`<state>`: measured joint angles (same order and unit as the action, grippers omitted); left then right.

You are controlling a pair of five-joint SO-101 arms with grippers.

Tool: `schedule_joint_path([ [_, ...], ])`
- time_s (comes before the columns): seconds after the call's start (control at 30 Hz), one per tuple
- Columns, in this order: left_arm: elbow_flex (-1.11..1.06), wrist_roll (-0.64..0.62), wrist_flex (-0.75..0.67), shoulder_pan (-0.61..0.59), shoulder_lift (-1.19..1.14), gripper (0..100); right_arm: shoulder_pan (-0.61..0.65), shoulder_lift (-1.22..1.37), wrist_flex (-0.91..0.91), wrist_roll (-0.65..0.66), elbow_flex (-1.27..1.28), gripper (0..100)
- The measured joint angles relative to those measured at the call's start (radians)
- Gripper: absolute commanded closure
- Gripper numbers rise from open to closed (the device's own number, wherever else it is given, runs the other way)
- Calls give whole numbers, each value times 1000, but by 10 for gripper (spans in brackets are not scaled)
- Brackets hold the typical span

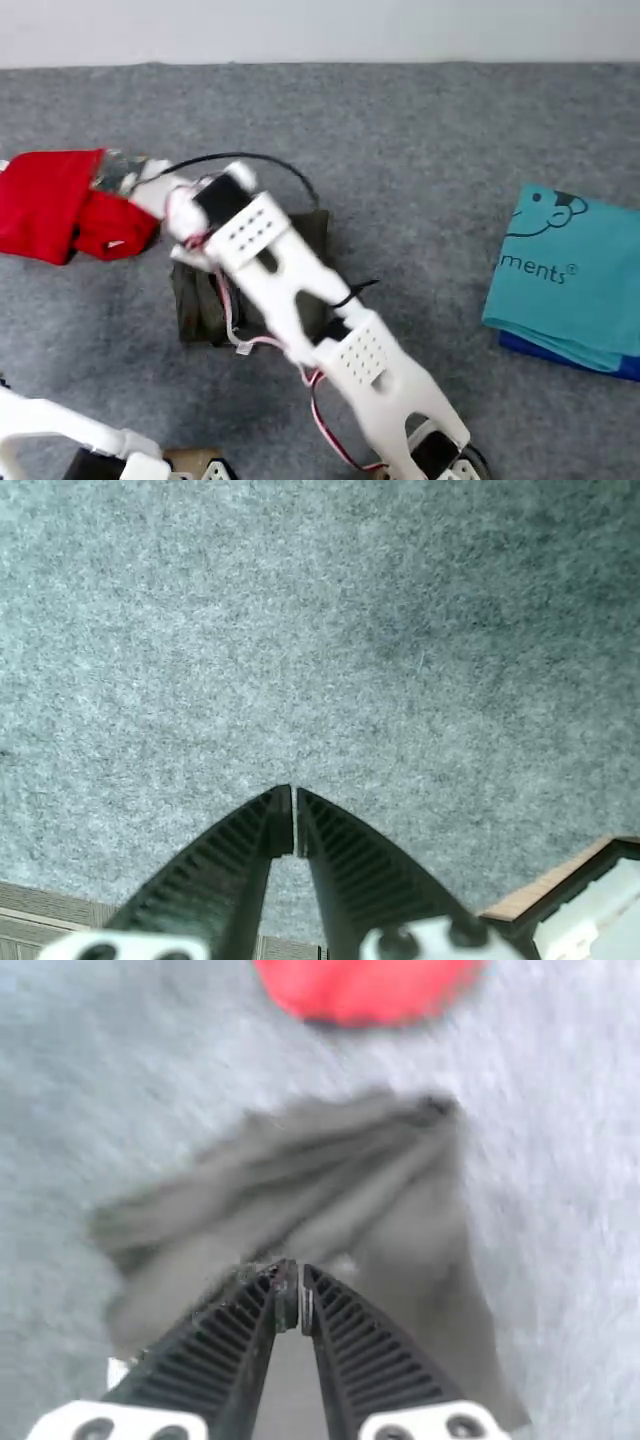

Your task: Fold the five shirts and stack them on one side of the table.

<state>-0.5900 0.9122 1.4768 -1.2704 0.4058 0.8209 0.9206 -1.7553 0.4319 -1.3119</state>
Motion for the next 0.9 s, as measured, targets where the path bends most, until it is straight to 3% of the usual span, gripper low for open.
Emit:
schedule_joint_path([
  [0.13,0,0,0,0,0,984,-44,0,0,0,153,987],
  [0.37,0,0,0,0,0,984,81,3,21,0,284,987],
  [0.6,0,0,0,0,0,984,244,32,110,0,166,987],
  [0.9,0,0,0,0,0,984,167,31,0,-2,-54,988],
])
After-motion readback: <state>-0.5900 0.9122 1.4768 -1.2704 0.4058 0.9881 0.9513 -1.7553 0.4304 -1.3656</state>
